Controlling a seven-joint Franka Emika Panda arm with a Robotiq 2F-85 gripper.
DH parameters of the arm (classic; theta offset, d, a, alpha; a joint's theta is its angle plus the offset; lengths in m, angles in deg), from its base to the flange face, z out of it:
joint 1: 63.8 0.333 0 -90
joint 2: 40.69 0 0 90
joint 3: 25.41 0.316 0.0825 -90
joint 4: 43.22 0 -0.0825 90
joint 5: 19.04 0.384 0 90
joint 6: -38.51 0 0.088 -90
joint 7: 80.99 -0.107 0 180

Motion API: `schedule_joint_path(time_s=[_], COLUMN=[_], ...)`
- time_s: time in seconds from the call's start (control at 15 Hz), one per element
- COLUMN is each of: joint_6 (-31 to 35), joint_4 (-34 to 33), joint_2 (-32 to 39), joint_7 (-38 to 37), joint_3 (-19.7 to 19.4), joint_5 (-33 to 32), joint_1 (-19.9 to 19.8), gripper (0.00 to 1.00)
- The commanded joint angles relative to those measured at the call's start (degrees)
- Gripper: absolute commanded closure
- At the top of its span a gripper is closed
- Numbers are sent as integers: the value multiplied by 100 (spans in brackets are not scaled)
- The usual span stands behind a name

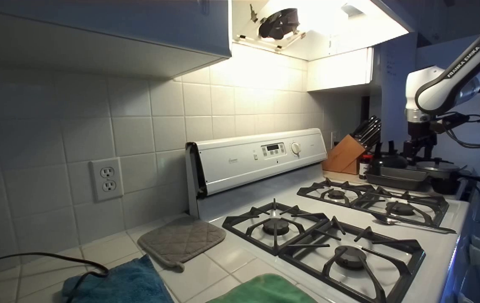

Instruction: Put the baking tray on the stove, then place the spoon in it

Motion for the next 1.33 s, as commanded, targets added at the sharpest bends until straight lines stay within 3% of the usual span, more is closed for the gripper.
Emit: schedule_joint_path(time_s=[0.0,0.93,1.27], joint_6=[19,915,1008], joint_4=[-143,-852,-1209], joint_2=[194,1433,1829], joint_7=[21,1795,2158], joint_3=[-2,407,509], joint_5=[172,1592,1524], joint_1=[25,-331,-465], gripper=[0,0,0])
